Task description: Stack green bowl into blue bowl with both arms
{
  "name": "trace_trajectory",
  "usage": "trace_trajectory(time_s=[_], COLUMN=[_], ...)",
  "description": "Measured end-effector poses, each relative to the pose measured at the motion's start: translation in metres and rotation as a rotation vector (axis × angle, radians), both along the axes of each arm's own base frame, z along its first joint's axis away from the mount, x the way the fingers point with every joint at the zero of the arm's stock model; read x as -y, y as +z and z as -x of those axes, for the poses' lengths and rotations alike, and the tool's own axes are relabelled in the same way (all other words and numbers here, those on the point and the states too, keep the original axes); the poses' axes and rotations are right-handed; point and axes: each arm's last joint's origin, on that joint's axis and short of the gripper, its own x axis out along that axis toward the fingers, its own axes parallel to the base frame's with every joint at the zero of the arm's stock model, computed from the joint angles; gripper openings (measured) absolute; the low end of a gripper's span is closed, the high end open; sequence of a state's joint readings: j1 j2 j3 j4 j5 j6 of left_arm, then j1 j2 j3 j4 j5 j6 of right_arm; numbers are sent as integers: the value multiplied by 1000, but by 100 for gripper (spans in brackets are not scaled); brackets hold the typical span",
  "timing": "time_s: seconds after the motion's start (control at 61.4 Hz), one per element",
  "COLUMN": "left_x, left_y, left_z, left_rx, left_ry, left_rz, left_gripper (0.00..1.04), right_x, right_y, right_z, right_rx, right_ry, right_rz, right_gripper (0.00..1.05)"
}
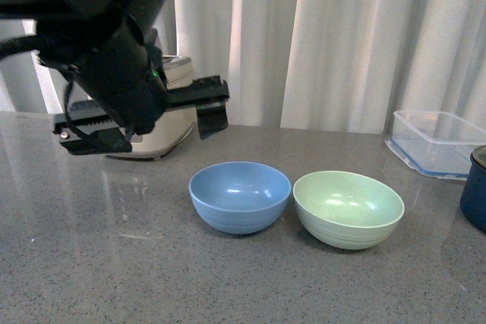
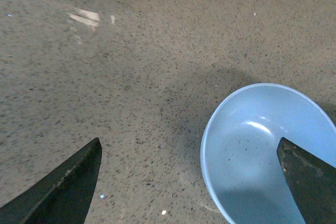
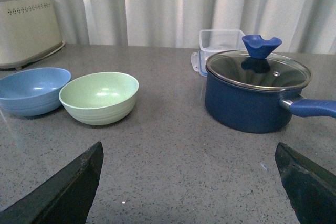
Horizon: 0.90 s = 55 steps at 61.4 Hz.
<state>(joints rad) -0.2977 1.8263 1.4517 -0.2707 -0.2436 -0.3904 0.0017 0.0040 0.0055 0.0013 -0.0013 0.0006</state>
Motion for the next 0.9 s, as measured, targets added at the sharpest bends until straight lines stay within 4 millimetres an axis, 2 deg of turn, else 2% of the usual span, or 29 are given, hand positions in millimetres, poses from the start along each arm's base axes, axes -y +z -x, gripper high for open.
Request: trace_trajectory(time_s=[0.147,0.277,0.293,0.326,0.407,0.538,0.619,0.668,0.717,0.782,0.896], left_x=[-18,-33,-36,-38,-38,-38,-43,-49,-62,-70,-83], left_y=[10,5,3,-1,1,-1,-14,-22,-30,-34,-52], left_z=[37,87,102,113,121,121,124,133,152,163,185], left_rx=[41,87,92,90,102,105,318,444,584,624,615], left_ry=[17,41,40,31,18,8,-74,-88,-77,-66,-66], left_rz=[-33,-137,-159,-176,-185,-195,-171,-165,-170,-177,-189], left_gripper=[98,98,98,98,98,98,84,75,60,49,24], right_x=[0,0,0,0,0,0,0,0,0,0,0], right_y=[0,0,0,0,0,0,0,0,0,0,0], right_z=[0,0,0,0,0,0,0,0,0,0,0], right_rx=[0,0,0,0,0,0,0,0,0,0,0], right_ry=[0,0,0,0,1,0,0,0,0,0,0], right_rz=[0,0,0,0,0,0,0,0,0,0,0], right_gripper=[95,95,95,95,95,95,95,95,95,95,95])
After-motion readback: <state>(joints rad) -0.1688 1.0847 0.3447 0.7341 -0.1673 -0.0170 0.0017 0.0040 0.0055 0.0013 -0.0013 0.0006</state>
